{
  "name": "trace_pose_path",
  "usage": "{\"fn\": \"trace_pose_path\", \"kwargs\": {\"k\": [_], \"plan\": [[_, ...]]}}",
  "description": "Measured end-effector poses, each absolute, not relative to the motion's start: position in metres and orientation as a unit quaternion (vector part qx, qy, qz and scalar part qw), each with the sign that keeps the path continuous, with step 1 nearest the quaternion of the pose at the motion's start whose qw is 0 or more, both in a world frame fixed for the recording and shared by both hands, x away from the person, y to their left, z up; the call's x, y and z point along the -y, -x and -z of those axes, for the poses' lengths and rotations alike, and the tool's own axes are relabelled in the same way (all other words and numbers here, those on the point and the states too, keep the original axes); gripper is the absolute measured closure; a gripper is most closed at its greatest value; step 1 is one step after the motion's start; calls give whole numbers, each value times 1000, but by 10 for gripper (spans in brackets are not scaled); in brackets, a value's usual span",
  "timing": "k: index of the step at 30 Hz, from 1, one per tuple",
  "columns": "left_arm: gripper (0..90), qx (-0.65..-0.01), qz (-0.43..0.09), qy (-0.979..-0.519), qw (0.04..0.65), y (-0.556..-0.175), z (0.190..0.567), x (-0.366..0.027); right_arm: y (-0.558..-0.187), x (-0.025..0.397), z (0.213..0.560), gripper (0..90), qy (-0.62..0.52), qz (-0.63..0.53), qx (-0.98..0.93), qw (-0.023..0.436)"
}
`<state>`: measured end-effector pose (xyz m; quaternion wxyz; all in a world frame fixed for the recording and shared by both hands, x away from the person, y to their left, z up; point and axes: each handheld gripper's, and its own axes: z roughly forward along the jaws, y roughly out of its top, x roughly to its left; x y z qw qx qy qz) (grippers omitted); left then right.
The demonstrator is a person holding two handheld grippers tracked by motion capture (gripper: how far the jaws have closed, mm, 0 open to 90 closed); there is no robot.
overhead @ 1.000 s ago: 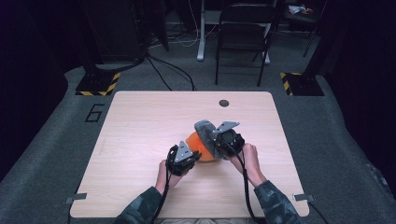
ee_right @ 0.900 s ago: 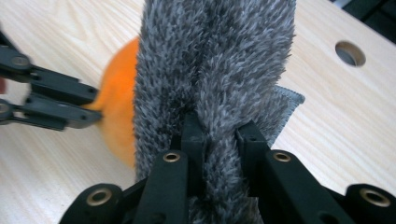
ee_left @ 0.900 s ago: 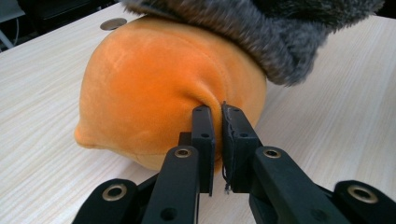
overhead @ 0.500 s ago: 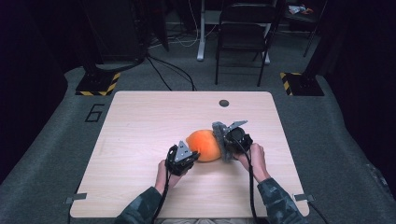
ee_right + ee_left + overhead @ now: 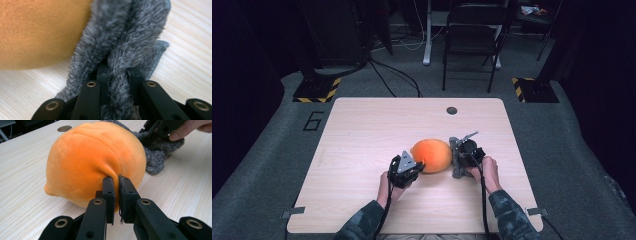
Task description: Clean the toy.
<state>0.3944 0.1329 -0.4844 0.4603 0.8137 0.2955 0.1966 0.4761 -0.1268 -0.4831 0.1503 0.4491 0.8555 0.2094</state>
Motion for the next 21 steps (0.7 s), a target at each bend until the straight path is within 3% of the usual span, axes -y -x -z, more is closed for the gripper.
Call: {"fn": "trace_pose_path", "kwargs": {"k": [8, 15, 21], "plan": [[838, -297, -197, -812, 462, -396, 485, -135, -467, 134, 442, 767, -433, -260, -845, 176], [836, -296, -196, -814, 460, -396, 485, -136, -446, 111, 407, 768, -383, -311, -846, 202], [832, -295, -196, -814, 460, -396, 485, -136, -439, 91, 405, 768, -348, -311, -861, 202]]}}
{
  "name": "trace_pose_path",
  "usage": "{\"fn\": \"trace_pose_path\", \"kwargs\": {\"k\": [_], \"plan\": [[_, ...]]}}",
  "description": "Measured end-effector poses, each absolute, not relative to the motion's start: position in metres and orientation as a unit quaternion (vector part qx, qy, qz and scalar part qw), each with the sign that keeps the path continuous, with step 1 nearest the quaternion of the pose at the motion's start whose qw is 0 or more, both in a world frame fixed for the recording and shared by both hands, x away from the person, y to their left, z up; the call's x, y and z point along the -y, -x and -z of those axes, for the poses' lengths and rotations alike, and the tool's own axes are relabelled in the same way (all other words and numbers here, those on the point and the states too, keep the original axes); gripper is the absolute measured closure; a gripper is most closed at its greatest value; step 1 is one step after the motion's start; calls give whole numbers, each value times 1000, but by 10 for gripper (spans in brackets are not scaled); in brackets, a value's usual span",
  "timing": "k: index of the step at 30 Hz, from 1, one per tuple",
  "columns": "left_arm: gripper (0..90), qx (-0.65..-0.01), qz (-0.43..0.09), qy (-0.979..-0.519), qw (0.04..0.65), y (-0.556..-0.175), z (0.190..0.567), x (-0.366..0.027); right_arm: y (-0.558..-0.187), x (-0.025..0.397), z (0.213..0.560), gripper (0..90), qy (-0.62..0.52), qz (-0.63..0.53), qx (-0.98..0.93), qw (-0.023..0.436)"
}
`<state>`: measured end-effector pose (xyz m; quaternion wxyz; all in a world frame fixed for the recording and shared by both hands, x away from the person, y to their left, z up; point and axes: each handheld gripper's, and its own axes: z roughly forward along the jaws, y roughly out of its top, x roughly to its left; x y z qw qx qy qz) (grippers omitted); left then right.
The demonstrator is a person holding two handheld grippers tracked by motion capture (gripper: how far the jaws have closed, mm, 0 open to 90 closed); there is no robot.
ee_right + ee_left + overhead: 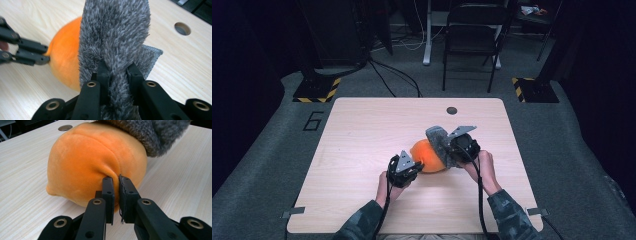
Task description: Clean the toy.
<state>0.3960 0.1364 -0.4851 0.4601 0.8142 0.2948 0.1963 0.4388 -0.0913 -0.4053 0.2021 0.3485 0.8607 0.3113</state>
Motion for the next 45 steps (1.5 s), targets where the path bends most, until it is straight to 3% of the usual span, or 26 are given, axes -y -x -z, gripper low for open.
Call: {"fn": "trace_pose_path", "kwargs": {"k": [4, 7, 10, 21, 24, 28, 31, 45], "plan": [[776, -288, -196, -816, 461, -396, 485, -135, -445, 89, 425, 768, -359, -287, -864, 205], [652, -287, -202, -813, 465, -397, 484, -133, -448, 95, 430, 768, -367, -293, -860, 200], [590, -290, -213, -807, 468, -394, 482, -134, -448, 97, 432, 767, -374, -288, -859, 198], [501, -325, -222, -803, 448, -397, 491, -137, -454, 100, 436, 768, -381, -284, -858, 195], [519, -324, -228, -806, 439, -398, 496, -129, -455, 102, 437, 768, -380, -285, -858, 195], [705, -319, -238, -802, 445, -397, 496, -125, -454, 104, 437, 767, -388, -284, -855, 196], [784, -314, -236, -801, 451, -396, 494, -127, -453, 106, 433, 767, -390, -287, -853, 195], [799, -312, -193, -784, 501, -393, 474, -134, -429, 95, 389, 766, -355, -354, -844, 189]]}}
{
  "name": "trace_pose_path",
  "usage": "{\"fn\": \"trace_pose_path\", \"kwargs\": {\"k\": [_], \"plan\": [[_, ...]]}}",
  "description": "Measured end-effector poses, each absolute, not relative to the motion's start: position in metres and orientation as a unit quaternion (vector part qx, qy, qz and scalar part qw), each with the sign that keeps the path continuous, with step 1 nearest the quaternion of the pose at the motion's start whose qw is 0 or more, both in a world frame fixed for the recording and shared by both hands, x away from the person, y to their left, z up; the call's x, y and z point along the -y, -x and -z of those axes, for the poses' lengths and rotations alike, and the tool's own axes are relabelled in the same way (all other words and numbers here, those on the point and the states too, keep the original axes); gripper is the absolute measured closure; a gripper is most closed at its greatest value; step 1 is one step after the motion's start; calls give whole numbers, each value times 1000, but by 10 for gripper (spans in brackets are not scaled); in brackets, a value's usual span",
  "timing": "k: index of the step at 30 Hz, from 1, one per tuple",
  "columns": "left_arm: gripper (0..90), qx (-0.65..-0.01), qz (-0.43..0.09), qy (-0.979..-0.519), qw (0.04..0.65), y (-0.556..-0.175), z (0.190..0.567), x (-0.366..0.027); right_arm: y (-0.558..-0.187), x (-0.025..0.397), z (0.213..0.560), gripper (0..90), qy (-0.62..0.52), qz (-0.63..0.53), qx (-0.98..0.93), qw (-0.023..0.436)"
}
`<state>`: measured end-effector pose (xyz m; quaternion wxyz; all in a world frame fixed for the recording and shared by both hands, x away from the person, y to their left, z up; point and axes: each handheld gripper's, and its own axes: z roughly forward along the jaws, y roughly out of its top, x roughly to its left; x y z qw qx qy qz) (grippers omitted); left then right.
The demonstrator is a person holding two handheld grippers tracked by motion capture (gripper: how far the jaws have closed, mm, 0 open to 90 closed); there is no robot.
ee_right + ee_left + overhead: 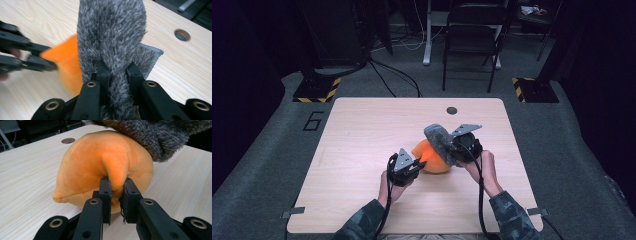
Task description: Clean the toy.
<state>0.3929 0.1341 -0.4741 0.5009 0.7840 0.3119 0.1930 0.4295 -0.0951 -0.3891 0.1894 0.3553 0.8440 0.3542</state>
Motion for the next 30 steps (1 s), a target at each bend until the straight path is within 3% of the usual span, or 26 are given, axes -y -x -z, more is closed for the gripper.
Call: {"fn": "trace_pose_path", "kwargs": {"k": [18, 30], "plan": [[789, -314, -177, -789, 498, -396, 481, -132, -442, 93, 427, 755, -344, -290, -864, 227], [786, -321, -172, -785, 502, -397, 482, -134, -460, 114, 459, 762, -407, -234, -860, 200]]}}
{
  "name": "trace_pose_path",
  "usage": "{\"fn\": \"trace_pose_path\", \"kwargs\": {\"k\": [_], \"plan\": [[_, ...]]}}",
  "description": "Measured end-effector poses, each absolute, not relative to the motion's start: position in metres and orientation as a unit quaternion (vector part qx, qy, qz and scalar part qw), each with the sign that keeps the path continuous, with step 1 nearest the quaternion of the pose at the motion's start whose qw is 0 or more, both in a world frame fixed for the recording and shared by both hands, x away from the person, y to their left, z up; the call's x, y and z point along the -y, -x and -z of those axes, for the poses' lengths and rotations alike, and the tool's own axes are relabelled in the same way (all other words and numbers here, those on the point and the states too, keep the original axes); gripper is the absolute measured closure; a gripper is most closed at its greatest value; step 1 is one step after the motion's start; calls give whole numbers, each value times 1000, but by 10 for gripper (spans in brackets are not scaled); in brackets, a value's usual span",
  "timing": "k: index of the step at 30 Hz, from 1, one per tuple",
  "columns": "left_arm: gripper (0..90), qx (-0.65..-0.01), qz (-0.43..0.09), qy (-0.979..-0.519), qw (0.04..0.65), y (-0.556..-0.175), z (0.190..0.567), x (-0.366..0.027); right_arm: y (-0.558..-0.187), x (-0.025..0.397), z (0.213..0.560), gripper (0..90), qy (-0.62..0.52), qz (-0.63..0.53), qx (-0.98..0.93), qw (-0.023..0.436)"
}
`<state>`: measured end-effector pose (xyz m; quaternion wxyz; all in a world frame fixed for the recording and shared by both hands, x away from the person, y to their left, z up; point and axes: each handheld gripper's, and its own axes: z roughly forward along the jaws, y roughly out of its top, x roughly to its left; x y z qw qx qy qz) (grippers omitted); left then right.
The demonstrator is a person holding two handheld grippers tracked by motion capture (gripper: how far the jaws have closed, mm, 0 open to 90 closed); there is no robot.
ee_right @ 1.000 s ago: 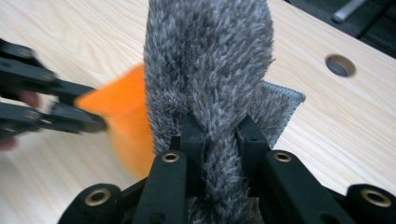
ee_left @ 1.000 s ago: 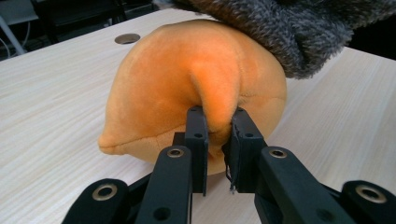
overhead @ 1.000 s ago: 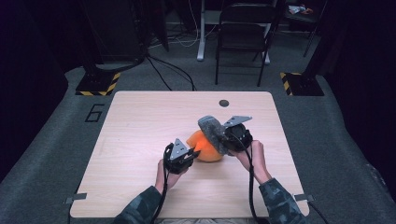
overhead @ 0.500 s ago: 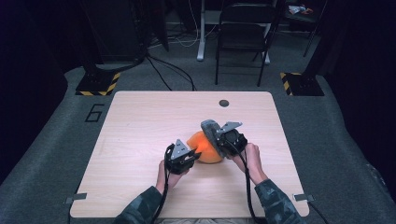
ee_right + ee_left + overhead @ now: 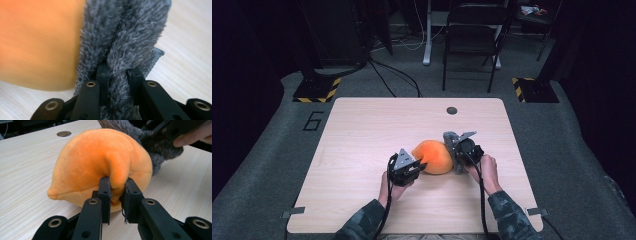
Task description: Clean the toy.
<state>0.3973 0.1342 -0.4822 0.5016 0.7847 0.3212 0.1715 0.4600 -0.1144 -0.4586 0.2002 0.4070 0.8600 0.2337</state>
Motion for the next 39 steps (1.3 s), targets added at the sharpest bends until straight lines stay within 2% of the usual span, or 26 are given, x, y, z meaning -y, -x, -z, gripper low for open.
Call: {"fn": "trace_pose_path", "kwargs": {"k": [4, 7, 11, 17, 20, 22, 25, 27, 39], "plan": [[785, -321, -171, -786, 501, -398, 482, -135, -468, 119, 475, 765, -433, -209, -859, 174], [785, -320, -170, -786, 501, -398, 483, -136, -470, 123, 472, 768, -433, -213, -859, 170], [785, -319, -170, -786, 501, -398, 484, -135, -464, 126, 444, 770, -420, -252, -851, 191], [783, -316, -171, -787, 501, -397, 483, -133, -439, 113, 395, 769, -381, -342, -837, 194], [783, -316, -171, -787, 501, -397, 484, -133, -428, 98, 389, 769, -357, -355, -844, 187], [783, -316, -170, -788, 501, -396, 484, -133, -425, 87, 392, 769, -342, -349, -853, 183], [783, -313, -169, -791, 498, -396, 484, -133, -425, 74, 404, 769, -322, -308, -867, 224], [783, -314, -168, -790, 499, -396, 484, -133, -427, 74, 408, 769, -321, -299, -868, 231], [783, -315, -167, -789, 499, -396, 484, -132, -450, 105, 433, 768, -382, -264, -862, 205]]}}
